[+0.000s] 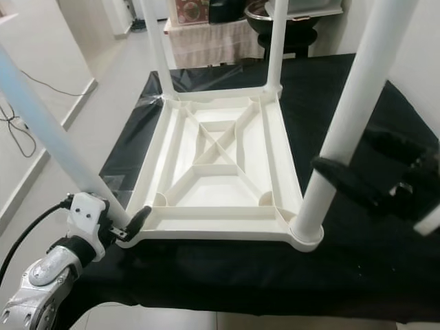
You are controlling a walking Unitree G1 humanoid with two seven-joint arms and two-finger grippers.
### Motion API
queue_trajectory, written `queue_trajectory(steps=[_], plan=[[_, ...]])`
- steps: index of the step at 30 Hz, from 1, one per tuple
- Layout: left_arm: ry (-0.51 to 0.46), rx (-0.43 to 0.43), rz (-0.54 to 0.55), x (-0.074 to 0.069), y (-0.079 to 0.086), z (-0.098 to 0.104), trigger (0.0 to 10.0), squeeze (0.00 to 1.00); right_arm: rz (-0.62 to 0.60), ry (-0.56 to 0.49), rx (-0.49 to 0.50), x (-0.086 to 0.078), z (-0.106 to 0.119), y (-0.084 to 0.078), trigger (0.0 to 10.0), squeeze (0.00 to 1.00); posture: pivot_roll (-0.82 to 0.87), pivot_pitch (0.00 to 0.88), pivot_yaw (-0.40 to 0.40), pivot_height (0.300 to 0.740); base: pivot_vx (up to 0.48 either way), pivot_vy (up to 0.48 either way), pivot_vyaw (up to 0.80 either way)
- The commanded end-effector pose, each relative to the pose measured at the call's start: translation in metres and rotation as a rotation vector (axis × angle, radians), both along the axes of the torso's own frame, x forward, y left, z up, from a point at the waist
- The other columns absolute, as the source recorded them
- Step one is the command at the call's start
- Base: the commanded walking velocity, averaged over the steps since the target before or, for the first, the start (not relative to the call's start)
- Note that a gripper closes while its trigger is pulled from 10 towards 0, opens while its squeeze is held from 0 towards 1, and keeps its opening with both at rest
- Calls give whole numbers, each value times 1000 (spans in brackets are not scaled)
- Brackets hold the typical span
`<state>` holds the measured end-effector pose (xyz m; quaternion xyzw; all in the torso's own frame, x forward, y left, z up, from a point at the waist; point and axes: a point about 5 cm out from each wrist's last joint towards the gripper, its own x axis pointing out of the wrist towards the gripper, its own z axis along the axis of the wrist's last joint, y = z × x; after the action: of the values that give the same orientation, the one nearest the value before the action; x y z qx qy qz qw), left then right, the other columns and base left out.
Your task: Building children table
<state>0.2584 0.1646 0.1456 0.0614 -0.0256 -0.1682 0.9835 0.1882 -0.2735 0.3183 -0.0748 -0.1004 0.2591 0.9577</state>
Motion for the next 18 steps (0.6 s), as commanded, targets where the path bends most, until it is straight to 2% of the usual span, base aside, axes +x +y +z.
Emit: queue_trajectory(steps=[1,2,4,5,6,8,10,11,12,13,14,15,18], plan=[[21,1,13,0,2,-5,10000,0,-3,21,14,2,-3,1,10000,0,-142,124,91,740,0,0,0],[20,-1,13,0,1,-5,10000,0,-50,19,46,9,-1,-1,10000,0,-141,121,85,740,0,0,0],[20,-1,13,0,1,-5,10000,0,-50,19,46,9,-1,-1,10000,0,-141,121,85,740,0,0,0],[20,-2,15,0,1,-6,10000,0,-110,22,79,18,1,-4,10000,0,-141,119,83,740,0,0,0],[20,-2,15,0,1,-6,10000,0,-110,22,79,18,1,-4,10000,0,-141,119,83,740,0,0,0],[22,-9,21,-1,1,-8,10000,0,-190,38,132,28,4,-11,10000,0,-143,120,79,740,0,0,0],[23,-14,23,-2,1,-9,10000,0,-194,52,146,29,4,-11,10000,0,-144,121,76,740,0,0,0],[24,-20,25,-2,1,-10,10000,0,-180,73,153,30,2,-9,8039,0,-145,126,73,740,0,0,0],[24,-21,28,-3,1,-10,10000,0,-170,78,154,31,2,-7,7412,0,-145,126,73,740,0,0,0],[24,-21,28,-3,1,-10,10000,0,-170,78,154,31,2,-7,7412,0,-145,126,73,740,0,0,0],[25,-22,34,-3,2,-10,10000,0,-159,83,156,31,2,-6,4471,0,-151,130,70,740,0,0,0],[25,-22,38,-3,3,-11,10000,0,-152,86,158,31,2,-4,0,0,-151,130,70,740,0,0,0],[26,-24,43,-3,4,-11,10000,0,-144,87,166,32,3,-3,0,0,-155,136,66,740,0,0,0]])
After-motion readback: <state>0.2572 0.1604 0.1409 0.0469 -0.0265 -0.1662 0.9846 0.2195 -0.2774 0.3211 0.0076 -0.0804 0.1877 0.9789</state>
